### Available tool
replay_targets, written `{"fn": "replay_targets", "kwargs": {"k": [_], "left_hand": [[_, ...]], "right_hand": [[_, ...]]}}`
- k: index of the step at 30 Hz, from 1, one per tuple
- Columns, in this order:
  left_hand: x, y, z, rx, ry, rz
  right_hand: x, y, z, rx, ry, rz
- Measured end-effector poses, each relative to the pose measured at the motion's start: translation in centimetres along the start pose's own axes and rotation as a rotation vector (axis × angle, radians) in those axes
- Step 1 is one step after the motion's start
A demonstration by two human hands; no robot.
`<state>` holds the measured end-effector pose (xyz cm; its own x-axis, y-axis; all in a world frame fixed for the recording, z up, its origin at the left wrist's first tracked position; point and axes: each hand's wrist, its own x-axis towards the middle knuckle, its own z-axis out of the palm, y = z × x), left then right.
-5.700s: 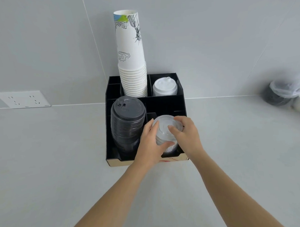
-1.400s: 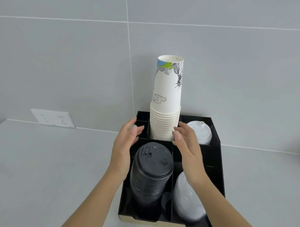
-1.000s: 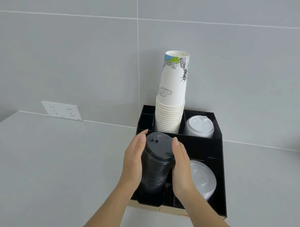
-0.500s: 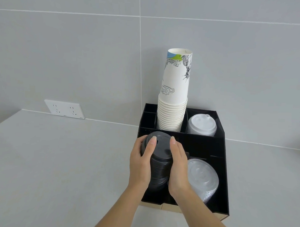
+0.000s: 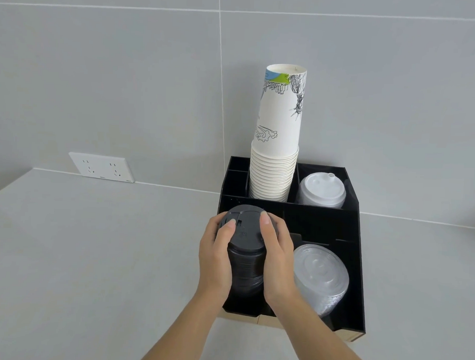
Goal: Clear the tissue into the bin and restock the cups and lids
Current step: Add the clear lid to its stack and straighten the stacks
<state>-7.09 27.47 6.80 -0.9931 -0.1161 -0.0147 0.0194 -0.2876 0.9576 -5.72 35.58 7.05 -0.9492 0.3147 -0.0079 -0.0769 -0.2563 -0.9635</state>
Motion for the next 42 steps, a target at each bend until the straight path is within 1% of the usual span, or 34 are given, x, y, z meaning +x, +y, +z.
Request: {"fn": "replay_targets", "kwargs": {"k": [6,10,14,24,28,36,42], "left_hand": [[-0.1,-0.4,-0.3,-0.077,0.025,-0.026],[-0.2,-0.5,-0.3,-0.107,0.017,-0.03],[-0.3,-0.8,-0.4,-0.134,0.048,-0.032],[-0.4,-0.7,-0.4,-0.096,0.057,-0.003],[-0.5,-0.6,-0.3,-0.039,0.071,0.038],[-0.6,-0.3,-0.4,-0.002,0.042,0.043],[-0.6,0.3,-0.4,0.04,0.08,0.091]], "right_hand": [[0.1,0.3,0.0,-0.085,-0.027,-0.036],[0.3,0.3,0.0,-0.114,-0.048,-0.063],[0.3,0.3,0.0,-0.128,-0.085,-0.076],[0.4,0.4,-0.1,-0.123,-0.085,-0.074],[0.4,0.4,-0.3,-0.122,-0.094,-0.068],[0.4,0.6,-0.4,-0.142,-0.082,-0.058],[0.6,0.4,-0.7,-0.213,-0.087,-0.056]]}}
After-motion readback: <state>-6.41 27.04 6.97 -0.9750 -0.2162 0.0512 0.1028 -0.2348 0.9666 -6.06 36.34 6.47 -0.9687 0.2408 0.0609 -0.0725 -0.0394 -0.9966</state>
